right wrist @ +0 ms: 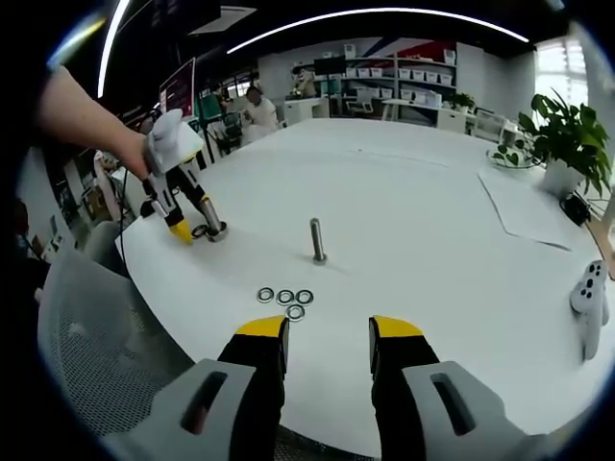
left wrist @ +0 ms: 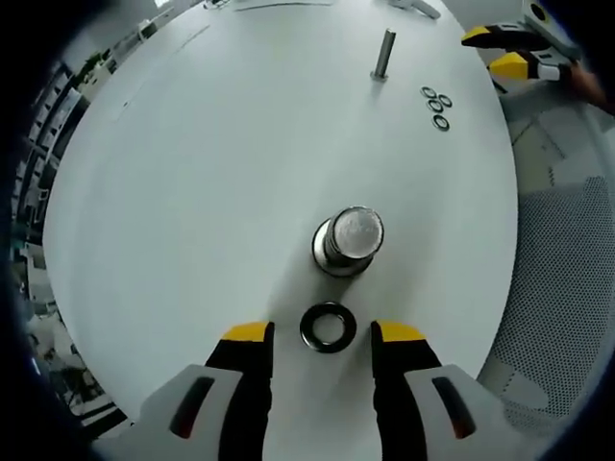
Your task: Place the washer onto the threaded stud by aligning its center hole with the stud, sliding it down to the base, and recovering from edge contact or off-axis alignment until the washer reaches the visible bottom stop.
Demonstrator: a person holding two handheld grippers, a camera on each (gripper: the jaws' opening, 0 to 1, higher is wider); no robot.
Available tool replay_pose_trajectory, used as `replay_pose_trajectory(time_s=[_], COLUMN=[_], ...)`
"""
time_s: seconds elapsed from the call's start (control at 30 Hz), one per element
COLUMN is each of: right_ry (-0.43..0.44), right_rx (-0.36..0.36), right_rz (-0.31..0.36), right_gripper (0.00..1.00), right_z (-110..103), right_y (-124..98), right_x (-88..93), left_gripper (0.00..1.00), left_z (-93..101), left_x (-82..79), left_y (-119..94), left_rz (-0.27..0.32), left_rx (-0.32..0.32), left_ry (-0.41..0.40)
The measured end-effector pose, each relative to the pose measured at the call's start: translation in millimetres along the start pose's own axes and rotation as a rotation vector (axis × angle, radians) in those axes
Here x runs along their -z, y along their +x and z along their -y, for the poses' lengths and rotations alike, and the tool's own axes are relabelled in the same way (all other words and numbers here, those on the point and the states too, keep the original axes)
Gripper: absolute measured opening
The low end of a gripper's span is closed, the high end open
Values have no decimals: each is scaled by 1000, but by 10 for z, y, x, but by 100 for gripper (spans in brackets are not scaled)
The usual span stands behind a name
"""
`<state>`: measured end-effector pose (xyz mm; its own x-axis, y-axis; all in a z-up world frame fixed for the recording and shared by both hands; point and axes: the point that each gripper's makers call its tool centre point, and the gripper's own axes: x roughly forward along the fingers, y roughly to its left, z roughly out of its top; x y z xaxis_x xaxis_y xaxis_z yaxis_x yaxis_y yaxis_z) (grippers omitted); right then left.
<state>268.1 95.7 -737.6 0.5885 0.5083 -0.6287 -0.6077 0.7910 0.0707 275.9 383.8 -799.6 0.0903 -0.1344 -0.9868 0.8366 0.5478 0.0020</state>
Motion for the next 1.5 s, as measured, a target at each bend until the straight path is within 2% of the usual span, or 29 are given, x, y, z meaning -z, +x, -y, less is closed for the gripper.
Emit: replay_pose_trajectory(time_s=[0.27,1.0,1.23,1.3,1.5], right_ry=[-1,-1,2,2,1], right_rx=[1,4,3,3,1], right_rz=[2,5,5,7,5], right_gripper=[36,36,36,36,36], right_z=[-2,-4,1,1,-2], right_y=[-4,-10,-8,-10,-8], right_x=[-8,-17,-17,-19,-16], left_gripper=[37,29,28,27,24], left_z=[18,74,64,31,60], left_x=[6,18,14,8,0], left_y=[-11,-23,-15,-6,-7], left_rz=[-19,-19,-27,-23,-18], left_rx=[-6,-10,-9,-13,-12], left_ry=[-15,-46,-53,-77,-61])
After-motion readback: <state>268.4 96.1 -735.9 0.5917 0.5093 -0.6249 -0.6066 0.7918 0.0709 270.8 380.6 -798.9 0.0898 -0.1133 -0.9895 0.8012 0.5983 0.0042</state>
